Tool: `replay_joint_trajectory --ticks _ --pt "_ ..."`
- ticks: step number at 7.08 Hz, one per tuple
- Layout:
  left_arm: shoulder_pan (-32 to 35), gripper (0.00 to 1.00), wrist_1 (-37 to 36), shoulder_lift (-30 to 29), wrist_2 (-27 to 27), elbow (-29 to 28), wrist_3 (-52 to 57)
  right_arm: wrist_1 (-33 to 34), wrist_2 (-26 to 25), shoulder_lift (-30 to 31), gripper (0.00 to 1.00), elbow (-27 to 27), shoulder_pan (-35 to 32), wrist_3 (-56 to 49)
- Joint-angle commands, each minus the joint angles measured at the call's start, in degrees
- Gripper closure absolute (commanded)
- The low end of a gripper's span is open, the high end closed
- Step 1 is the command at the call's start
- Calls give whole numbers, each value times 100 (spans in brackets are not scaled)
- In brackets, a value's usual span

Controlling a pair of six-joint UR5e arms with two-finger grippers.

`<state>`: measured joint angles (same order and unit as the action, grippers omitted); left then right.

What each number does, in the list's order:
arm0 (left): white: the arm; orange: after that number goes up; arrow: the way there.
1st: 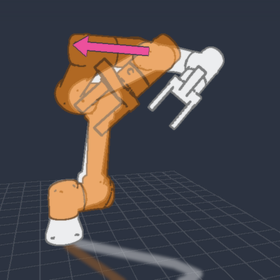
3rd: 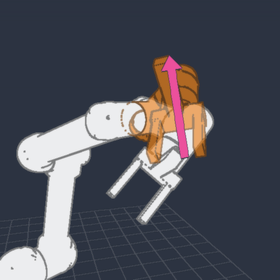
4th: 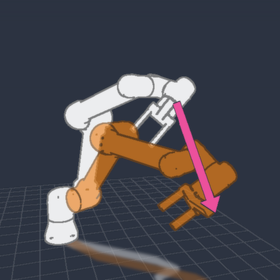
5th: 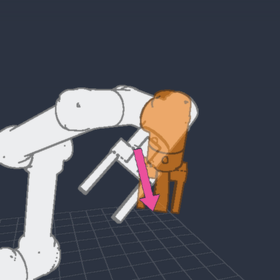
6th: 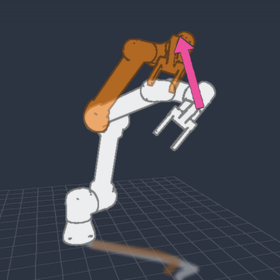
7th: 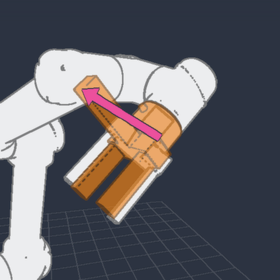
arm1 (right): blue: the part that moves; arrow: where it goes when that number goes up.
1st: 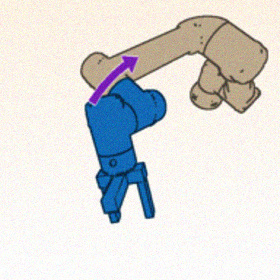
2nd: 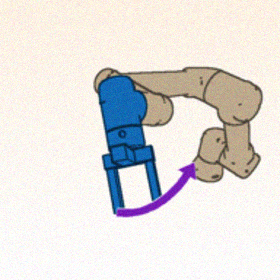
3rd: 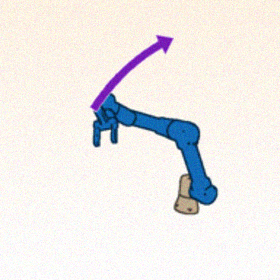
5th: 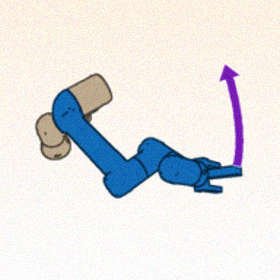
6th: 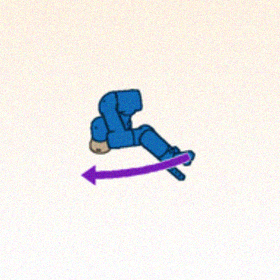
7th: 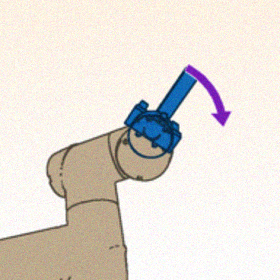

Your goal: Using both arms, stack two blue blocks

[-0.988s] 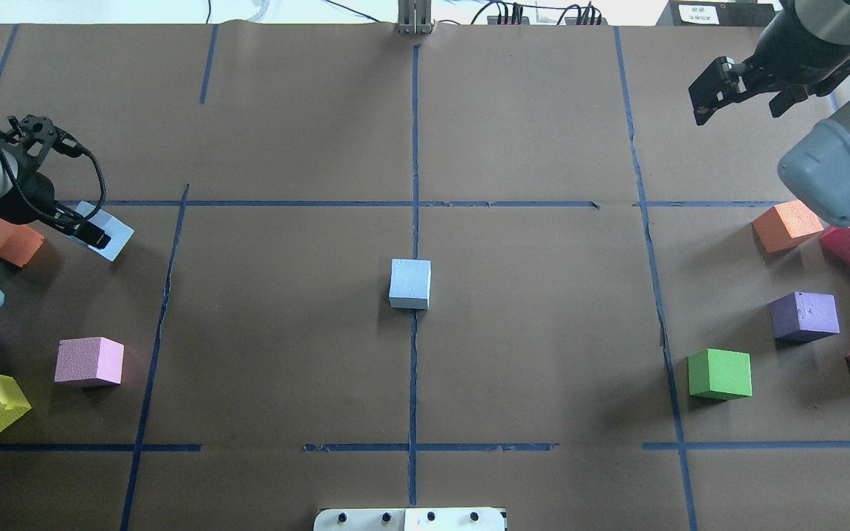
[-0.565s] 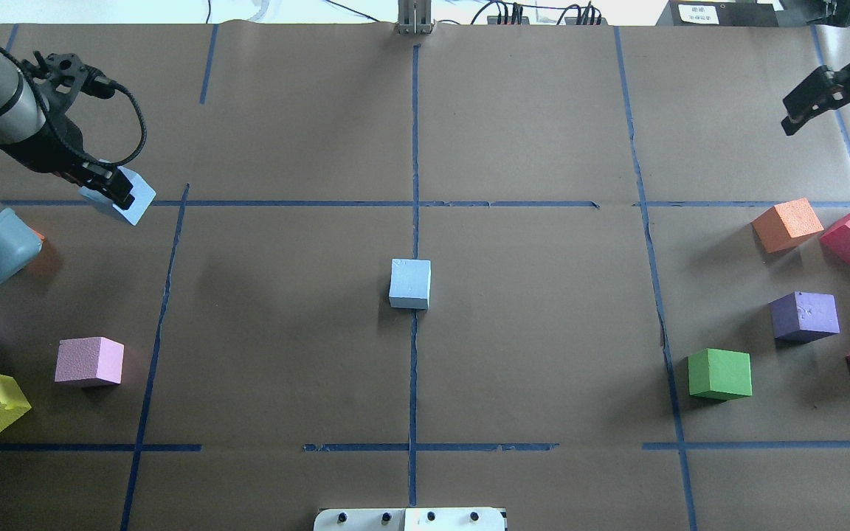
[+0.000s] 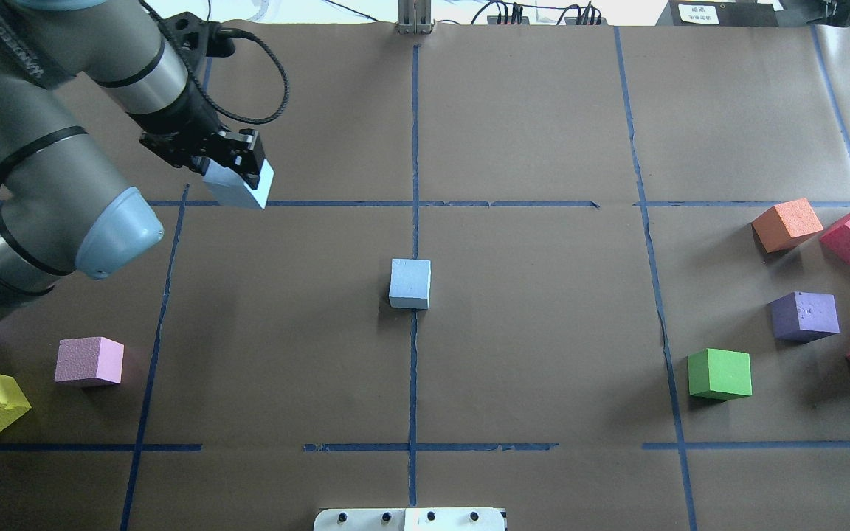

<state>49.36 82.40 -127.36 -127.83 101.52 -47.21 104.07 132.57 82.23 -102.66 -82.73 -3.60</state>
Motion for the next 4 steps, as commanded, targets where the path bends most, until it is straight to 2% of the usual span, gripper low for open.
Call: replay_joint_trajectory --ticks 1,3,4 --pt "-583 96 -13 -804 309 -403 -796 -762 -98 162 0 289 -77 -44" --pt "-1076 96 -5 -1253 767 -929 -1157 -1115 -91 188 0 947 -68 -9" --pt "-1156 96 -5 -1526 795 -1263 -1176 -1152 5 362 0 950 -155 0"
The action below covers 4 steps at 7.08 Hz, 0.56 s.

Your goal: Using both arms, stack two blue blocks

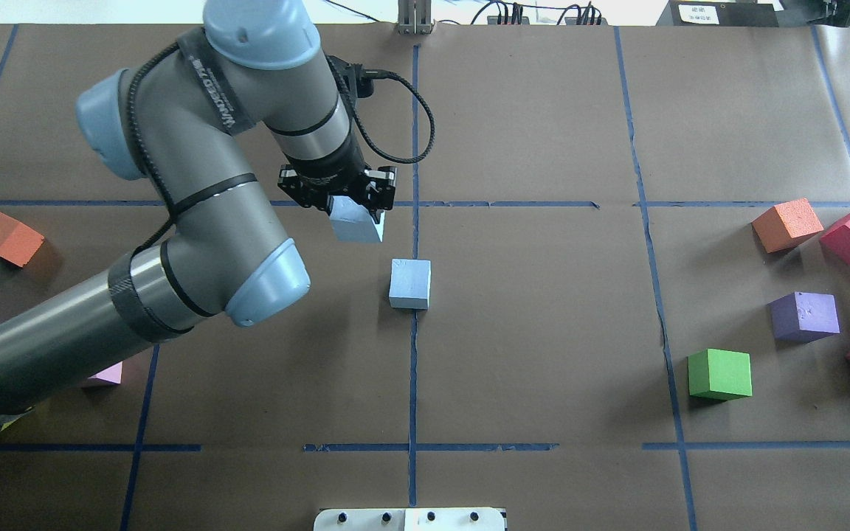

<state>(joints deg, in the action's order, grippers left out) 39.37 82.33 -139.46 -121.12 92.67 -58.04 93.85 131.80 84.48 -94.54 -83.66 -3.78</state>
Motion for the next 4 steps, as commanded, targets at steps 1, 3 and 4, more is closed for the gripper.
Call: replay_joint_trajectory --ticks 1,3,4 --pt "-271 96 46 -371 185 -512 -93 -130 448 234 0 138 -228 18" --pt "-483 95 134 -354 308 -591 -110 -130 487 227 0 103 -379 27" --pt "-527 95 143 -345 317 -601 -206 -130 487 218 0 94 -379 27"
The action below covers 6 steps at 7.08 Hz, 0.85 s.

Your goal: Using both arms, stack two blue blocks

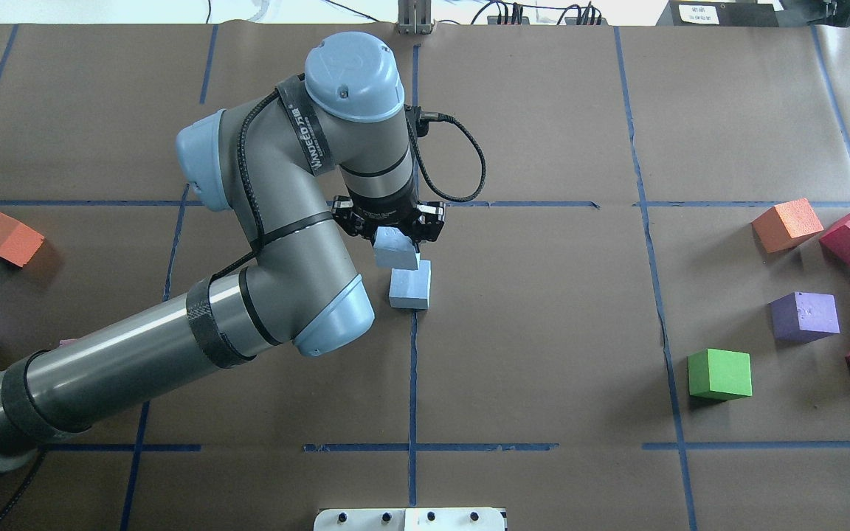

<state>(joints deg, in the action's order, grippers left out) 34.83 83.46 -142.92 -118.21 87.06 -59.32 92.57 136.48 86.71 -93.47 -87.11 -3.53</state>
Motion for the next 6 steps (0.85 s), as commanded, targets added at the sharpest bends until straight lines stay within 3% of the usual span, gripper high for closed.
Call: replay_joint_trajectory --ticks 1,6 --pt "-90 95 30 1 26 -48 -79 -2 19 -14 0 -13 -34 1" --pt "-161 93 469 -16 132 -339 -88 -10 10 -49 0 -13 -34 -8"
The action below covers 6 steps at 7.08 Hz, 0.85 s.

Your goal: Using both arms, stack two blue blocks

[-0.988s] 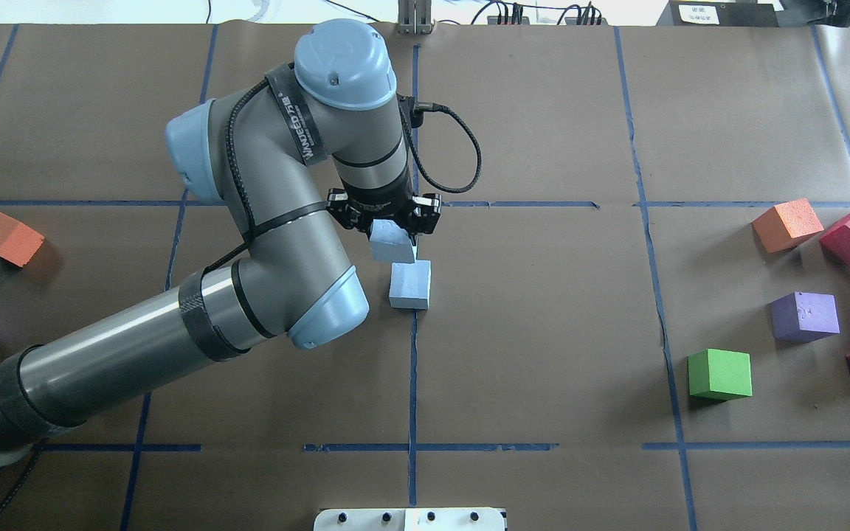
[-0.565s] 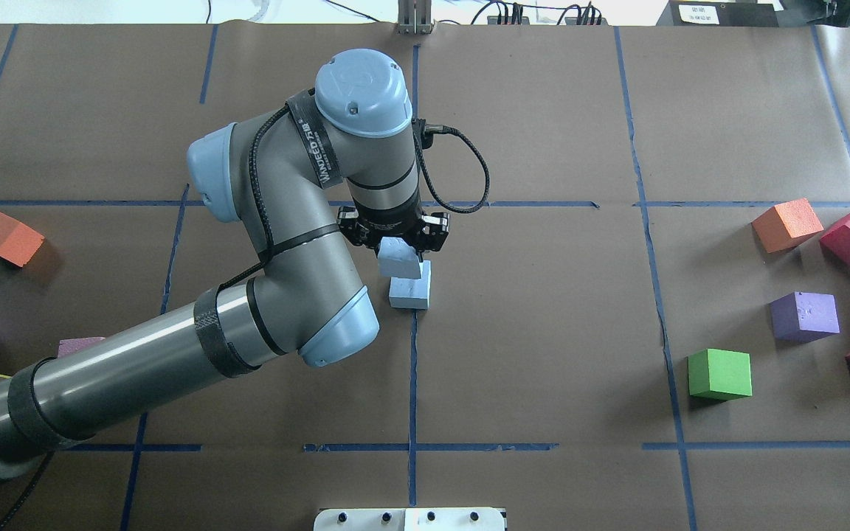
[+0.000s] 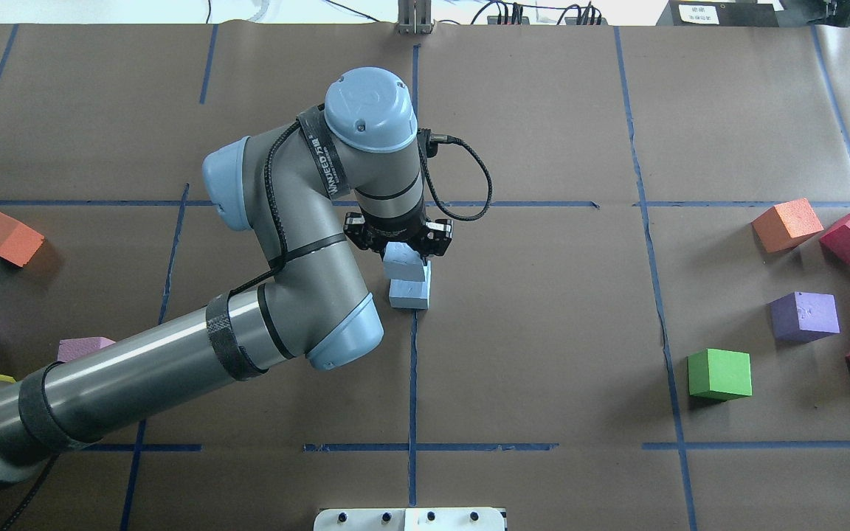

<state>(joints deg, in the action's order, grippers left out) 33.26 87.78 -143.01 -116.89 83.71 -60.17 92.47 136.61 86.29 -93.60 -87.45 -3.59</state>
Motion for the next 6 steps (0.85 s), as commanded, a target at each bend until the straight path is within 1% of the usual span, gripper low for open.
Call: replay_joint_trajectory --ticks 1,6 --pt "-3 92 37 1 0 31 -12 -1 -3 -16 0 0 0 -1" --pt "-12 89 37 27 0 40 -21 -1 -12 -34 0 0 0 8"
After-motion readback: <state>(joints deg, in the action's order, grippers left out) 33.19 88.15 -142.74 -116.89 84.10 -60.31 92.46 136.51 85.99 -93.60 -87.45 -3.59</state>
